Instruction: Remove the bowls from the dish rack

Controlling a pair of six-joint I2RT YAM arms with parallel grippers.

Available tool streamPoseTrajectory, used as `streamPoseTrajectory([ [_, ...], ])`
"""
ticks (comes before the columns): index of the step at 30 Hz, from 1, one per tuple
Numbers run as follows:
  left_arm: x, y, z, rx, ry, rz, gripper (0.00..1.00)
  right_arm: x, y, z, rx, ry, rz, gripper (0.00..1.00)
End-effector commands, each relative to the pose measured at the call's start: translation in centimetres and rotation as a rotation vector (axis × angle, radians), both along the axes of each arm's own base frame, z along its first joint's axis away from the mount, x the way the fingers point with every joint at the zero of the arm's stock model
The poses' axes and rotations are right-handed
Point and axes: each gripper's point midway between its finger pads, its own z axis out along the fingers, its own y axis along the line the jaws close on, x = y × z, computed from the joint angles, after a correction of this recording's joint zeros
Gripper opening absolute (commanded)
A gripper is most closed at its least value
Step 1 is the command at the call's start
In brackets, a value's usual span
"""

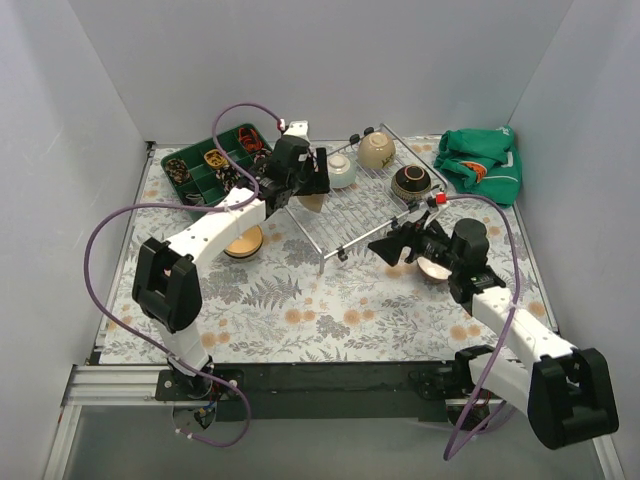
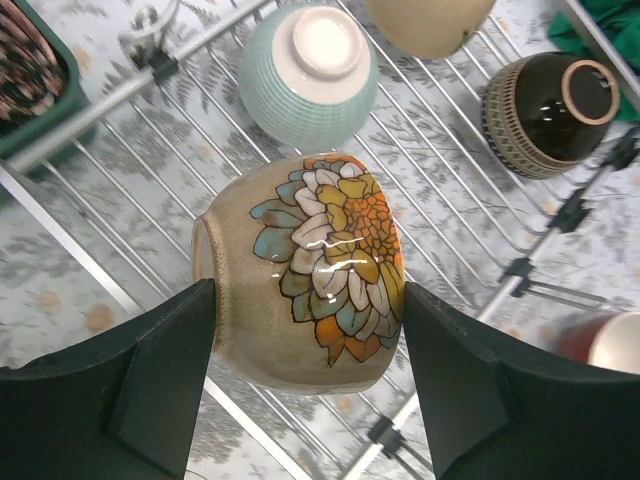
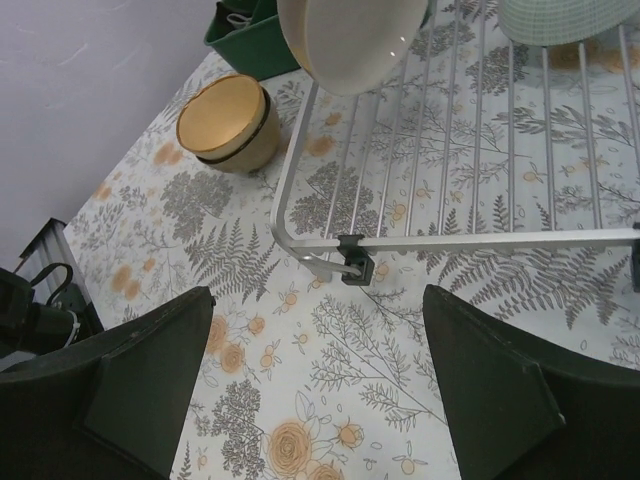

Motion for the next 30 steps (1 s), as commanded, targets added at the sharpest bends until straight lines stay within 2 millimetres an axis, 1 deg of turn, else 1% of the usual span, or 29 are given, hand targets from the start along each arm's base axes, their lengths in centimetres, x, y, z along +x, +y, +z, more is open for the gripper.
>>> streamPoseTrajectory([
  [1,-2.1,-1.7,4.6,-0.317,-0.002,-0.034,0.16,1.1,2.6,4.8,0.057,-0.195,0.127,0.93],
  [2,-2.4,-1.8,4.8,-0.342,0.0,-0.033,0.16,1.5,2.9,5.4,0.052,-0.225,0.139,0.93],
  [3,-2.8,-2.0,5.8,-0.395,-0.009,-0.039,0.16,2.0,3.5,5.2,0.047,-0.225,0.153,0.93],
  [4,-3.1,-2.0,5.2,-0.409,0.007,-0.038,0.16,1.9,4.2,5.2,0.045,-0.233,0.177,0.93],
  [5,-3.3,-2.2,5.6,-0.434,-0.004,-0.041,0.16,2.4,4.6,6.1,0.04,-0.265,0.187,0.93],
  [6,-3.6,-2.1,6.3,-0.468,-0.007,-0.033,0.16,2.9,5.2,5.4,0.029,-0.254,0.199,0.93],
  [7,-3.8,-2.0,5.8,-0.476,0.002,-0.027,0.17,2.9,5.8,5.5,0.025,-0.264,0.216,0.93],
  [9,-4.1,-1.8,6.9,-0.517,-0.022,-0.024,0.15,3.9,6.8,5.6,0.011,-0.279,0.236,0.93],
  [11,-4.4,-1.8,7.0,-0.56,-0.021,-0.013,0.14,4.2,7.8,5.6,0.007,-0.285,0.257,0.93],
  [13,-4.7,-1.7,7.6,-0.605,-0.025,-0.003,0.13,4.9,9.1,5.4,-0.003,-0.291,0.279,0.93],
  [14,-4.7,-1.7,7.5,-0.619,-0.029,-0.001,0.13,5.3,9.5,4.6,-0.012,-0.274,0.285,0.93],
  [15,-5.3,-2.2,7.8,-0.641,-0.017,-0.03,0.13,5.5,10.2,5.1,-0.009,-0.291,0.299,0.93],
  [16,-5.6,-2.2,8.1,-0.667,-0.01,-0.034,0.13,5.6,10.6,5.0,-0.009,-0.288,0.305,0.93],
  [17,-5.8,-2.3,8.3,-0.688,-0.021,-0.044,0.13,5.9,11.0,4.5,-0.014,-0.277,0.312,0.92],
  [18,-6.0,-2.4,8.6,-0.705,-0.022,-0.048,0.13,5.9,11.4,4.5,-0.013,-0.275,0.32,0.91],
  [19,-6.4,-2.4,8.9,-0.719,-0.024,-0.062,0.13,6.2,11.8,5.0,-0.011,-0.291,0.322,0.89],
  [20,-6.5,-2.4,9.3,-0.739,-0.03,-0.065,0.13,6.3,12.1,4.6,-0.02,-0.28,0.33,0.87],
  [21,-6.8,-2.4,8.8,-0.742,-0.02,-0.065,0.13,6.2,12.5,4.6,-0.022,-0.28,0.343,0.83],
  [22,-6.9,-2.3,8.9,-0.748,-0.021,-0.065,0.13,6.3,12.8,5.2,-0.021,-0.296,0.353,0.8],
  [23,-7.1,-2.2,9.5,-0.766,-0.033,-0.07,0.13,6.3,13.1,4.9,-0.022,-0.292,0.369,0.77],
  [24,-7.3,-2.1,8.9,-0.766,-0.027,-0.067,0.13,5.9,13.4,4.9,-0.022,-0.287,0.391,0.68],
  [26,-7.6,-1.9,9.2,-0.778,-0.036,-0.068,0.13,5.7,13.6,5.3,-0.03,-0.304,0.406,0.56],
  [27,-7.7,-1.8,9.1,-0.781,-0.034,-0.066,0.13,5.4,13.7,5.1,-0.039,-0.295,0.411,0.41],
  [28,-7.9,-1.8,8.5,-0.779,-0.024,-0.064,0.14,5.4,13.7,5.1,-0.046,-0.294,0.409,0.34],
  [29,-8.0,-1.8,8.6,-0.785,-0.027,-0.07,0.15,5.3,13.7,5.2,-0.056,-0.301,0.408,0.27],
  [30,-8.1,-1.7,8.6,-0.787,-0.029,-0.072,0.16,5.1,13.7,5.4,-0.062,-0.305,0.411,0.11],
])
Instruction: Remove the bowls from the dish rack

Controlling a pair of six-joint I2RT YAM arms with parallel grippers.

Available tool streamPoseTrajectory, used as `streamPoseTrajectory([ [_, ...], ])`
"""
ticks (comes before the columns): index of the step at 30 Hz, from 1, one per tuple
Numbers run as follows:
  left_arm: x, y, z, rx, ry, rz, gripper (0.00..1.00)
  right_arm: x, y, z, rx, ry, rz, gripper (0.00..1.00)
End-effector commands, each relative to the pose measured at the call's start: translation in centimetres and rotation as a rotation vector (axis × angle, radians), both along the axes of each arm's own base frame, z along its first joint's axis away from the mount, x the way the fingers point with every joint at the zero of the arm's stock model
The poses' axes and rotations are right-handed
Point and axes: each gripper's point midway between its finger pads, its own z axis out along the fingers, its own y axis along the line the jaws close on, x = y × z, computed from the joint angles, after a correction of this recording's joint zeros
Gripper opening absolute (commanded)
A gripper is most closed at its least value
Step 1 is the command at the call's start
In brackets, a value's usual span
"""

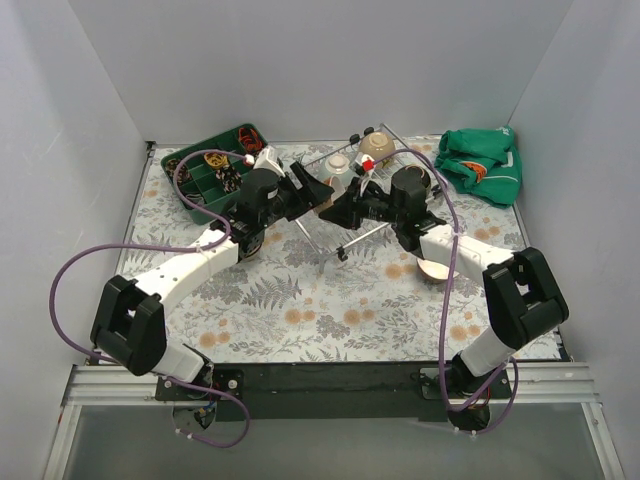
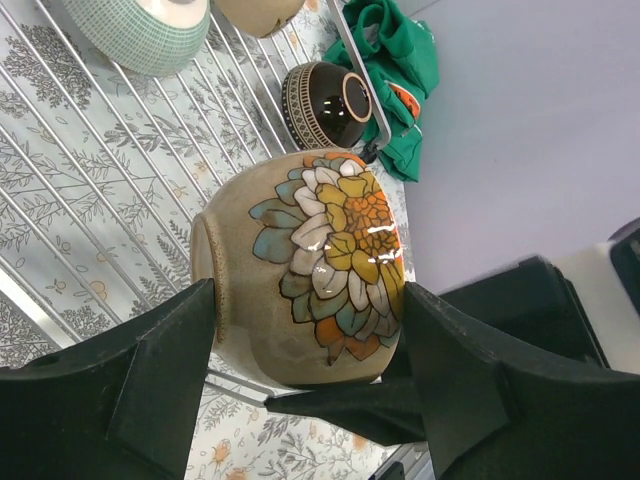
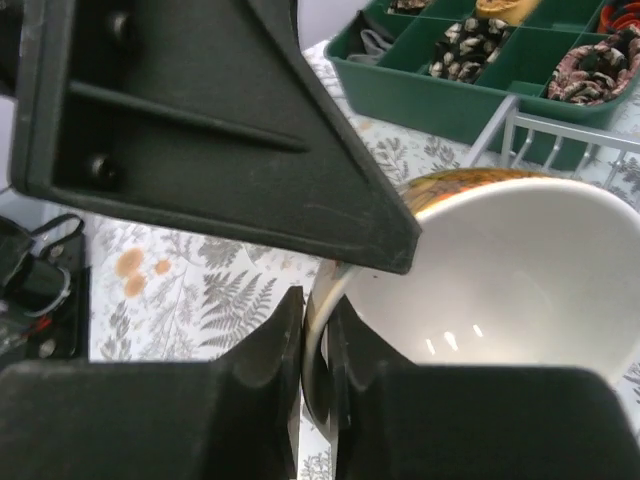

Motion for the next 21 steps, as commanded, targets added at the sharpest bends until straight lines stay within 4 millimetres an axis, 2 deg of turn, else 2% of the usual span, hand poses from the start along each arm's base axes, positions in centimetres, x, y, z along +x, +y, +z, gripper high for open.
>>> streamPoseTrajectory([
  [1,-1.1,0.1,5.3,-0.124,-0.123,-0.02,0.18,-0.4,0.4,1.9,-0.019,-0.068,0.017,0.05],
  [2,-1.1,0.2,5.2,-0.122,-0.122,-0.017,0.2,-0.6,0.3,2.2,-0.024,-0.076,0.014,0.01],
  [5,-1.5,0.9,5.5,-0.101,-0.149,-0.009,0.35,-1.0,-0.1,2.1,-0.068,-0.079,-0.009,0.01],
  [6,-1.5,1.3,5.7,-0.089,-0.161,0.001,0.44,-0.7,-0.4,2.1,-0.092,-0.094,-0.033,0.01],
  [8,-1.9,2.4,6.5,-0.043,-0.209,0.019,0.53,-1.1,-1.2,1.7,-0.143,-0.073,-0.057,0.01],
  [9,-2.0,2.9,6.8,-0.022,-0.228,0.03,0.62,-0.8,-1.6,1.8,-0.167,-0.074,-0.093,0.01],
  [10,-2.1,4.0,8.0,-0.006,-0.265,0.069,0.67,-0.6,-2.0,1.8,-0.192,-0.084,-0.114,0.01],
  [11,-2.3,4.7,8.1,0.05,-0.296,0.075,0.72,-1.2,-2.8,1.0,-0.238,-0.038,-0.13,0.01],
  [12,-2.5,5.2,8.6,0.077,-0.322,0.084,0.76,-0.7,-3.5,0.8,-0.279,-0.046,-0.174,0.01],
  [13,-2.6,6.0,9.0,0.108,-0.345,0.101,0.85,-0.5,-4.0,1.1,-0.304,-0.057,-0.196,0.01],
  [14,-3.3,6.8,9.9,0.168,-0.401,0.096,0.9,-1.3,-5.0,-0.2,-0.369,0.001,-0.208,0.01],
  [15,-3.5,7.4,9.9,0.205,-0.409,0.1,0.94,-1.0,-6.0,-0.6,-0.414,0.018,-0.255,0.01],
  [17,-4.4,8.9,10.4,0.275,-0.44,0.119,0.98,-1.1,-7.3,-0.3,-0.458,0.036,-0.303,0.01],
  [18,-4.7,9.7,10.4,0.331,-0.468,0.122,0.98,-1.5,-8.6,-1.3,-0.52,0.079,-0.343,0.01],
  [20,-5.0,11.2,9.9,0.404,-0.469,0.158,0.98,-2.1,-9.8,-1.1,-0.551,0.102,-0.385,0.01],
  [21,-5.6,12.2,10.7,0.442,-0.508,0.173,0.98,-2.5,-11.1,-1.6,-0.595,0.127,-0.424,0.01],
])
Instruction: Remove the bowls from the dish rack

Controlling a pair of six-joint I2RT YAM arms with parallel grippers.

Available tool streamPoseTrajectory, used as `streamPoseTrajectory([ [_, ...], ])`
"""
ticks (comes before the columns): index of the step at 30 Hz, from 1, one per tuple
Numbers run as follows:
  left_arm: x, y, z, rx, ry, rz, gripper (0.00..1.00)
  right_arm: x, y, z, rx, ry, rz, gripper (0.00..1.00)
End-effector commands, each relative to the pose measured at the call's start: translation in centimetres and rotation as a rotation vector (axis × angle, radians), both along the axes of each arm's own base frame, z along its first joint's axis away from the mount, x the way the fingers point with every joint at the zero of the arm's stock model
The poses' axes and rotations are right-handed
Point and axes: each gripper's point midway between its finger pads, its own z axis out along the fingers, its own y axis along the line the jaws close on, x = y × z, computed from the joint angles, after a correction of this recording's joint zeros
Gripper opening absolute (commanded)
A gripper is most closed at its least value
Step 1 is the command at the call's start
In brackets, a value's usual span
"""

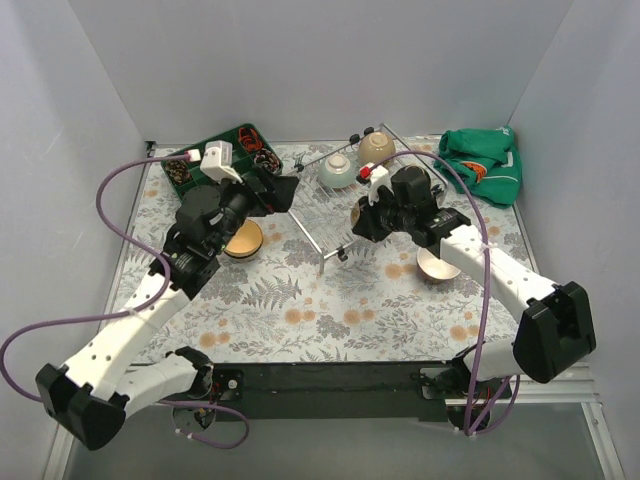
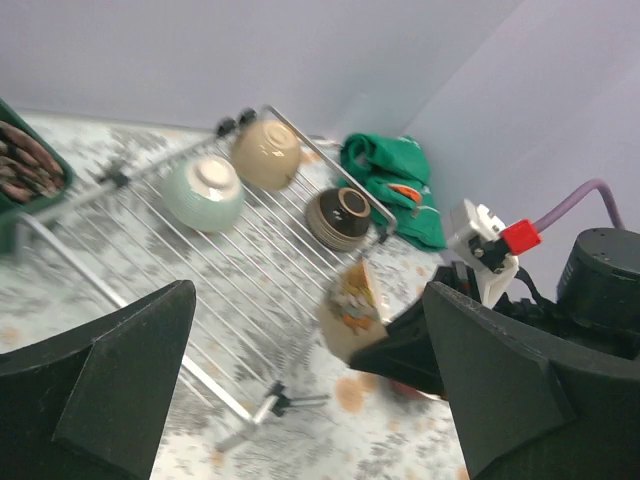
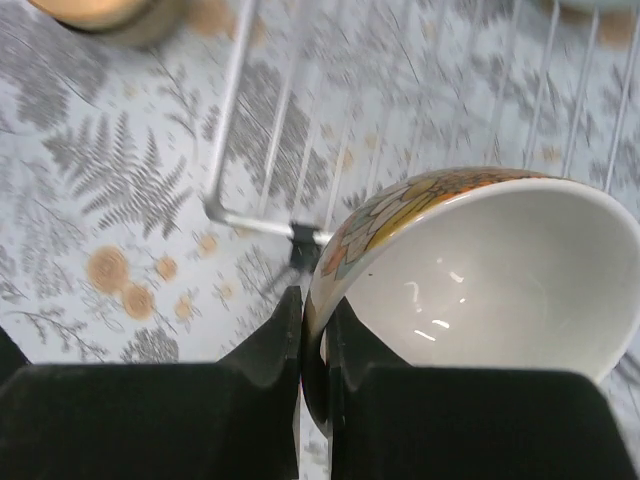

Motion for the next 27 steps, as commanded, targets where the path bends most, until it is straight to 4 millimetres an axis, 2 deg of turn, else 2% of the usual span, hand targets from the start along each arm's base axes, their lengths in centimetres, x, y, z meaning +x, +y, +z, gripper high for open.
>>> streamPoseTrajectory([
  [1,-0.6,4.7,-1.2,0.264,-0.062,0.142,0.98,-1.0,-5.1,1.3,-0.17,0.007,-0.175,0.01],
  [3,-0.9,6.6,-1.3,0.299,-0.082,0.219,0.98,-1.1,-6.6,1.8,-0.203,0.002,-0.243,0.01],
  [4,-1.0,7.3,-2.3,0.343,-0.078,0.238,0.98,-1.6,-7.8,1.3,-0.237,0.037,-0.294,0.01],
  [6,-1.0,8.4,-3.1,0.369,-0.07,0.288,0.98,-1.8,-9.6,1.1,-0.282,0.05,-0.384,0.01],
  [10,-1.3,9.4,-5.2,0.389,-0.054,0.321,0.98,-2.6,-12.6,-0.8,-0.369,0.128,-0.506,0.01],
  [11,-1.4,9.5,-6.3,0.403,-0.039,0.322,0.98,-2.8,-13.3,-1.5,-0.392,0.152,-0.526,0.01],
  [14,-1.7,9.8,-7.0,0.402,-0.028,0.33,0.98,-2.4,-16.0,-3.5,-0.411,0.213,-0.613,0.01],
  [19,-2.2,10.4,-6.9,0.387,-0.038,0.354,0.98,-1.7,-17.9,-6.2,-0.416,0.284,-0.701,0.01],
  [24,-2.5,10.5,-6.7,0.389,-0.048,0.361,0.98,-0.8,-18.3,-7.9,-0.383,0.305,-0.754,0.02],
  [27,-2.6,10.4,-6.5,0.387,-0.057,0.359,0.98,-0.8,-18.3,-8.7,-0.383,0.327,-0.773,0.14],
])
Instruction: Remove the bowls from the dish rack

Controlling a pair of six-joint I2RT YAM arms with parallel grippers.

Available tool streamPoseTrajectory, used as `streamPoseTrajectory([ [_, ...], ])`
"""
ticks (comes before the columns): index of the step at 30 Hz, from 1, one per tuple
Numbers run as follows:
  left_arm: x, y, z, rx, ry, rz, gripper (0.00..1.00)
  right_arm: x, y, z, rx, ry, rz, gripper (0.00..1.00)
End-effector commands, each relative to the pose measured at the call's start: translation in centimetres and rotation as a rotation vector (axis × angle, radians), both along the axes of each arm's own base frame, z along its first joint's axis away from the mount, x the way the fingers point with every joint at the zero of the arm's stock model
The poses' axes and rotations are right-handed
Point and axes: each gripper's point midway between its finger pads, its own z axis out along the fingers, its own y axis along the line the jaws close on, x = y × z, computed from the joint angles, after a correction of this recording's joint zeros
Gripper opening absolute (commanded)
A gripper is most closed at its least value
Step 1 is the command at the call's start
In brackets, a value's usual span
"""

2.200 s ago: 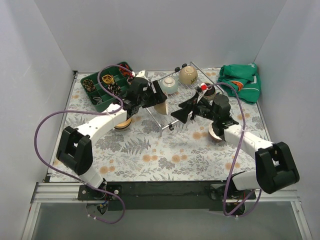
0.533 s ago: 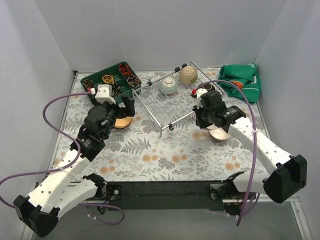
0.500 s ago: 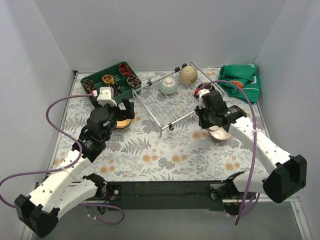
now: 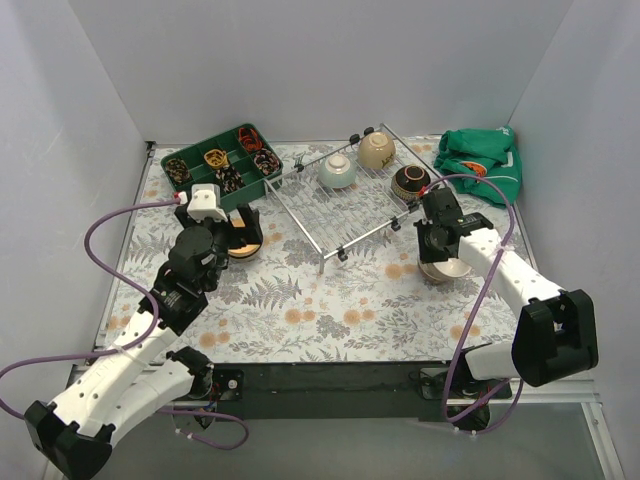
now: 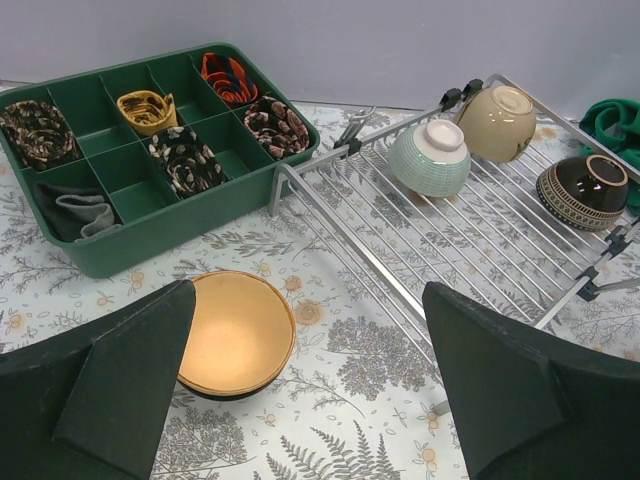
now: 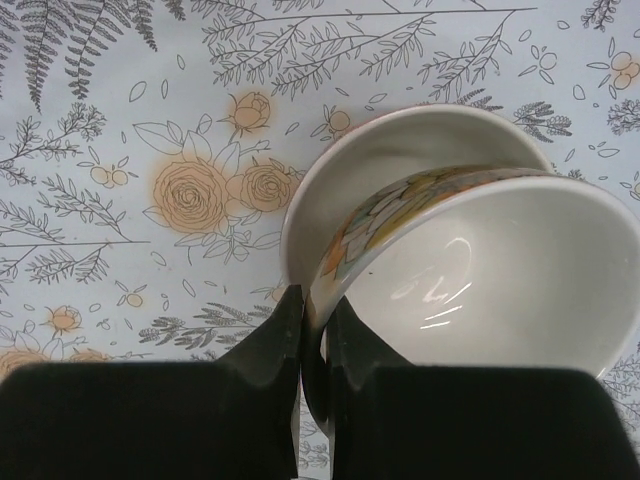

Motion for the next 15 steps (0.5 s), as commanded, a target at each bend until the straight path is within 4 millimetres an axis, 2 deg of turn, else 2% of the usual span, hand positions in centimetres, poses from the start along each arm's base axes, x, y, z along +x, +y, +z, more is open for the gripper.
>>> streamPoseTrajectory([
  [1,-0.2,0.3,0.2,0.015,-0.02,0.017,0.98,2.3,0.3,0.7,0.03,-0.089,-0.061,0.17],
  [2,-0.2,0.2,0.2,0.017,-0.021,0.014,0.98,2.2,0.3,0.5,0.026,-0.086,-0.069,0.21],
  [3,-0.3,0.2,0.2,0.017,-0.022,0.014,0.98,2.2,0.1,0.4,0.023,-0.083,-0.085,0.3],
  [5,-0.3,0.0,0.3,0.018,-0.025,0.006,0.98,2.3,0.1,0.3,0.026,-0.084,-0.101,0.42],
  [8,-0.4,0.0,0.4,0.02,-0.028,0.004,0.98,2.2,0.2,0.4,0.038,-0.087,-0.117,0.52],
  [15,-0.3,-0.1,0.1,0.029,-0.022,0.007,0.98,1.4,1.4,1.7,0.126,-0.106,-0.094,0.54],
])
